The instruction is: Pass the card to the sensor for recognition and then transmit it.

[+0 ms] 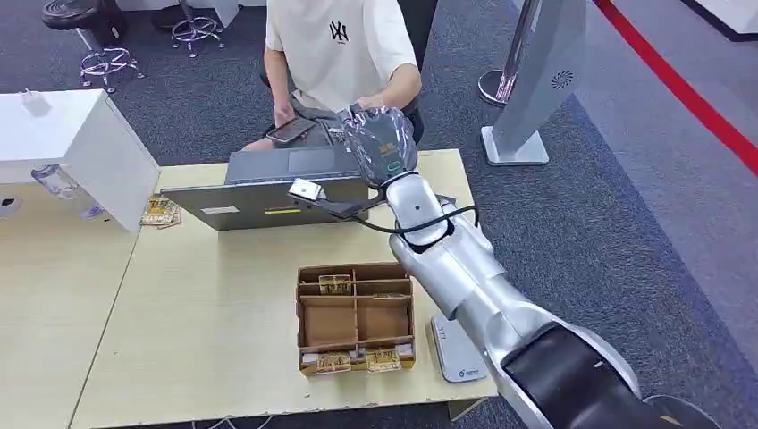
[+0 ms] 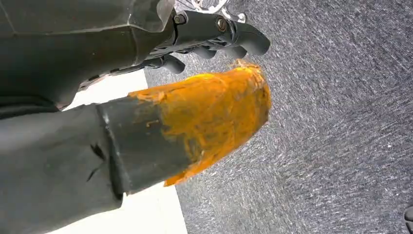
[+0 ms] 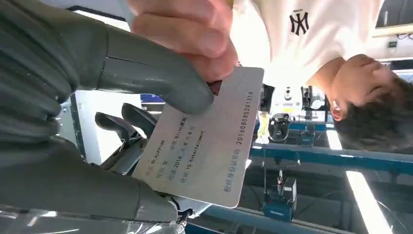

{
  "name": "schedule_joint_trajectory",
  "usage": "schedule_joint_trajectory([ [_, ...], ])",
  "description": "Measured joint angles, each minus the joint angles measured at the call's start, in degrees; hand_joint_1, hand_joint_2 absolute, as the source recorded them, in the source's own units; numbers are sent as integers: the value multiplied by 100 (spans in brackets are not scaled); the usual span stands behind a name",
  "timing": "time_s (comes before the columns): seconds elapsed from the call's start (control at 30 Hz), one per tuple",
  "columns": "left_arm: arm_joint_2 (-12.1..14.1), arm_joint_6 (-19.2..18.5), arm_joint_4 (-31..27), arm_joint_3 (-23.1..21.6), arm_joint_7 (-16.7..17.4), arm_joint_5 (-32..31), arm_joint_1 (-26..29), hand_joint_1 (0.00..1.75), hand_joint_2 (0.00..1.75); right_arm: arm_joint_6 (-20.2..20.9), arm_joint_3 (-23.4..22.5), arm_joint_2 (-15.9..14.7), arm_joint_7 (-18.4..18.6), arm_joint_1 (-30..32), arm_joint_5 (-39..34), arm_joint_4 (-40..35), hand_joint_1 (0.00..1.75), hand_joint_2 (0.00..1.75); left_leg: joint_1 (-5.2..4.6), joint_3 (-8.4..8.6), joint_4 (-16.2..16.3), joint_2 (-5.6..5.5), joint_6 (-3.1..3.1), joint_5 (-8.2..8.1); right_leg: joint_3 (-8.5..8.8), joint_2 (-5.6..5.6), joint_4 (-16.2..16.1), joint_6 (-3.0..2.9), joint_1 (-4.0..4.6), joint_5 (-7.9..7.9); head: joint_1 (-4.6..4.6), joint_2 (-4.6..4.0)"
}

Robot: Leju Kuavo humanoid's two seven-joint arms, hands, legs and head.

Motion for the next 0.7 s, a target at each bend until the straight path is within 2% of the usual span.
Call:
schedule_joint_trajectory([
  [0.03, 0, 0, 0, 0, 0, 0, 1, 0, 0, 0, 9, 0, 19, 1, 0, 9, 82, 175, 0, 0, 0, 0, 0, 0, 0, 0, 0, 0, 0, 0, -2, 0],
  [0.07, 0, 0, 0, 0, 2, 0, 0, 0, 0, 0, 15, 0, 37, 0, 0, 24, 35, 175, 0, 0, 0, 1, 0, 0, 0, 1, 0, 0, 0, 0, -2, 0],
  [0.1, 0, 0, 0, 0, 2, 0, 0, 0, 0, 0, 26, 0, 59, 0, 0, 31, 0, 175, 0, 0, 0, 1, 0, 0, 0, 1, 0, 0, 0, 0, 0, 0],
  [0.17, 0, 0, 0, 0, 2, 0, -1, 0, 0, 0, 55, 0, 74, 0, 0, 42, 0, 175, 0, 1, 0, 2, 0, 0, 0, 2, 0, 0, 0, 0, -2, 0],
  [0.2, 0, 0, 0, 0, 2, 0, -3, 0, 0, 0, 63, 0, 90, 1, 0, 48, 0, 0, 0, 0, 0, 1, 0, 0, 0, 1, 0, 0, 0, 0, -2, 0],
  [0.4, 0, 0, 0, 0, 4, 2, -4, 0, 0, -2, 83, 0, 162, 11, -2, 68, 0, 0, 0, 0, 0, 1, 0, 0, -2, 2, 0, 0, 0, 0, -2, 0],
  [0.7, 0, 15, 0, 0, 9, 26, -2, 0, 0, -2, -15, -33, -194, 424, -211, -719, 0, 0, 0, 0, 0, 1, 0, 0, -2, 2, 0, 0, 0, 0, 0, 0],
])
